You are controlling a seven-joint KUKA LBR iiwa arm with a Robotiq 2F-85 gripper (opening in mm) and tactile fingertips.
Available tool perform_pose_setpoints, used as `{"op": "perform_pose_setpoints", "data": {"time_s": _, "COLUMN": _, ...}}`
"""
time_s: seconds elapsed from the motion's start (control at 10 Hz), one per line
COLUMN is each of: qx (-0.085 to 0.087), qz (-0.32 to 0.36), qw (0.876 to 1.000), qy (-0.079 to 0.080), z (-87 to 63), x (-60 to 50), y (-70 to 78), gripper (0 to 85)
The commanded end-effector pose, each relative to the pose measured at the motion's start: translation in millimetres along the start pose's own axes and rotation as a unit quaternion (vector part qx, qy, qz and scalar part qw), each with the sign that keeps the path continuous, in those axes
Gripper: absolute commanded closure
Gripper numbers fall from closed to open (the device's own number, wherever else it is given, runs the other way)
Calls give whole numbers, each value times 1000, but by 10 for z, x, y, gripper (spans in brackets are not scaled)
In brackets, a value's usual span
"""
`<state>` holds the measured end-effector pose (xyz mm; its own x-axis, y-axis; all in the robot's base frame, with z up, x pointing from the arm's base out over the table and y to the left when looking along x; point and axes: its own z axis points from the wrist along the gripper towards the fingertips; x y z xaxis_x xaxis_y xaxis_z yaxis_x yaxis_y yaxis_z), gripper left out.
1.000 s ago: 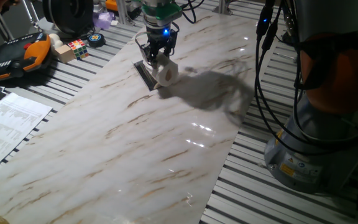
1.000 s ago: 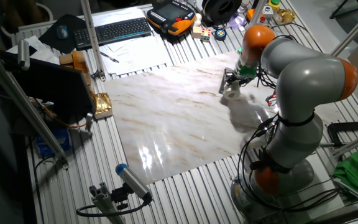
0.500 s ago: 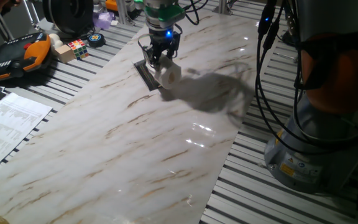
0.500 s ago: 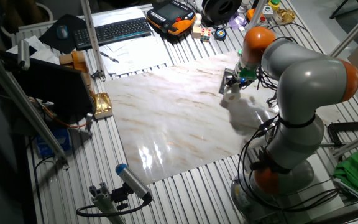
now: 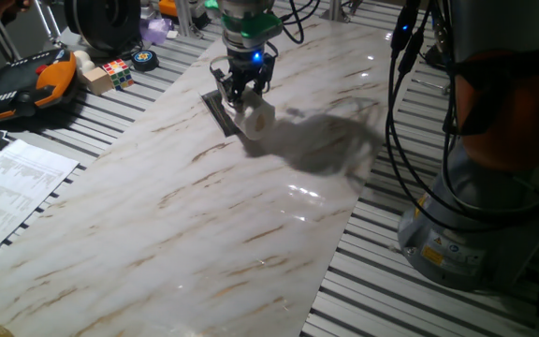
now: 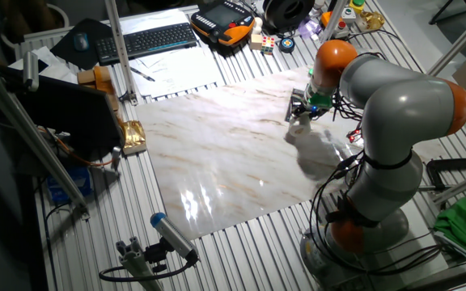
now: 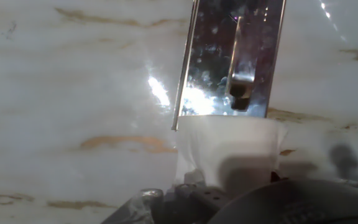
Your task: Take the roll of paper down from the shelf
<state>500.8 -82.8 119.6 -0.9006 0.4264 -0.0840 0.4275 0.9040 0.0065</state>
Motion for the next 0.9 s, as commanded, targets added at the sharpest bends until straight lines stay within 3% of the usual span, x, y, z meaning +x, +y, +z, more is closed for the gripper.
{"op": "perform_pose_setpoints", "data": {"time_s": 0.0, "qx": 1, "qz": 4, "qw": 1000, "qy": -1, "z": -14, "x": 8, "y": 55, "gripper": 370}}
{"op": "perform_pose_setpoints", "data": {"time_s": 0.6, "qx": 12, "qz": 35, "qw": 999, "qy": -12, "z": -3, "x": 0, "y": 588, "gripper": 363}}
{"op": "perform_pose_setpoints", "data": {"time_s": 0.8, "qx": 4, "qz": 23, "qw": 1000, "qy": -20, "z": 65, "x": -28, "y": 687, "gripper": 363}}
